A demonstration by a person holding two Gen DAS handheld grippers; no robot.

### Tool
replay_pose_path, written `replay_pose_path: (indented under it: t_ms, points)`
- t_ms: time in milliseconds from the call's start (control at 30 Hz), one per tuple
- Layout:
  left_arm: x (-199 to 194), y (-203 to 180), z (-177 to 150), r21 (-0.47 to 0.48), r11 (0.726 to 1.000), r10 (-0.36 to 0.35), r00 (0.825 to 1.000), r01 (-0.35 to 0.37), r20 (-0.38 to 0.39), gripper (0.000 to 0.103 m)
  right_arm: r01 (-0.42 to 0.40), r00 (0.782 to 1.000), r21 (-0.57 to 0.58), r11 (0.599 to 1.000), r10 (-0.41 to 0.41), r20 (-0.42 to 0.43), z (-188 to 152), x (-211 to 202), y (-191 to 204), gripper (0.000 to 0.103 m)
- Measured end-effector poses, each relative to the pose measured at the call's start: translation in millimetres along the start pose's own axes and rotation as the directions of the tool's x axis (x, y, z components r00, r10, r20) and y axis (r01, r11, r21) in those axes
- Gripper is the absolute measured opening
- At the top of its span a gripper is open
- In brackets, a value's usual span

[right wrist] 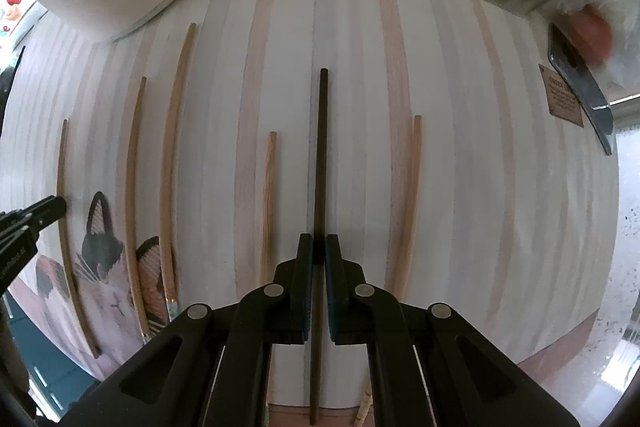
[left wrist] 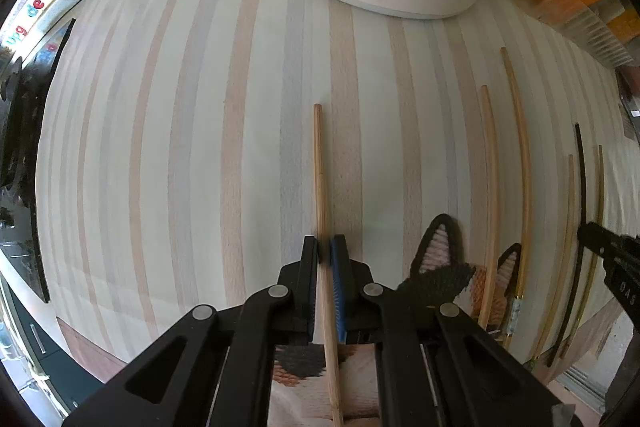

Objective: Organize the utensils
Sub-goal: 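Lift both chopsticks and carry them toward the beige holder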

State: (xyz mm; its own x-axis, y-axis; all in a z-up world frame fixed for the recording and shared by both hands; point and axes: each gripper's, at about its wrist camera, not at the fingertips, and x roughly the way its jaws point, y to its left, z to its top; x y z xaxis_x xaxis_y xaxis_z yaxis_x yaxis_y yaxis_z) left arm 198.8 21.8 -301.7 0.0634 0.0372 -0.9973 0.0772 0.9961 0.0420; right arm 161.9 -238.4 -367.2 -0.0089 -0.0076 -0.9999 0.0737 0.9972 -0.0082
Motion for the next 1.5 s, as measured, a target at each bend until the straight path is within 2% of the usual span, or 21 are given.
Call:
replay_pose_path:
  t_ms: [233, 467, 800, 933, 1100, 1300, 1400, 1500]
  points:
    - [1, 2, -5, -0.001, 1.000, 0.002, 1.000, -0.002, 0.007, 0.005, -0.012, 1.000, 0.007, 1.000, 0.012, -0.023, -11, 5, -14, 0.006]
    - [0, 0, -3, 0.003, 1.000, 0.008, 1.000, -0.008, 0.007, 0.005, 0.015, 1.000, 0.018, 1.000, -0.014, -0.025, -11, 2, -17, 0.006]
    - [0, -6, -5, 0.016, 0.999, 0.039, 0.999, -0.039, 0.022, 0.004, 0.038, 0.999, 0.044, 0.998, -0.037, -0.025, 7, -2, 24, 0.007]
    - [-8, -12, -12, 0.038, 0.997, 0.071, 0.995, -0.073, 0.066, 0.004, 0.014, 1.000, 0.064, 0.998, -0.014, 0.000, 1, -6, 21, 0.006]
    - [-26, -13, -20, 0.031, 0.998, 0.054, 0.993, -0.057, 0.105, 0.004, -0.010, 0.999, 0.076, 0.997, 0.006, 0.051, -6, -18, 16, 0.006]
    - [-55, -11, -27, 0.021, 0.999, 0.032, 0.987, -0.036, 0.157, 0.004, -0.028, 0.993, 0.036, 0.999, 0.024, 0.114, -11, -44, 20, 0.006]
    - [-77, -11, -31, 0.018, 0.999, 0.025, 0.979, -0.029, 0.203, 0.004, -0.047, 0.988, 0.023, 0.999, 0.043, 0.148, -14, -60, 23, 0.006]
    - [-102, -9, -36, 0.011, 0.999, 0.032, 0.962, -0.037, 0.270, 0.004, -0.070, 0.979, 0.008, 0.998, 0.067, 0.195, -17, -81, 25, 0.006]
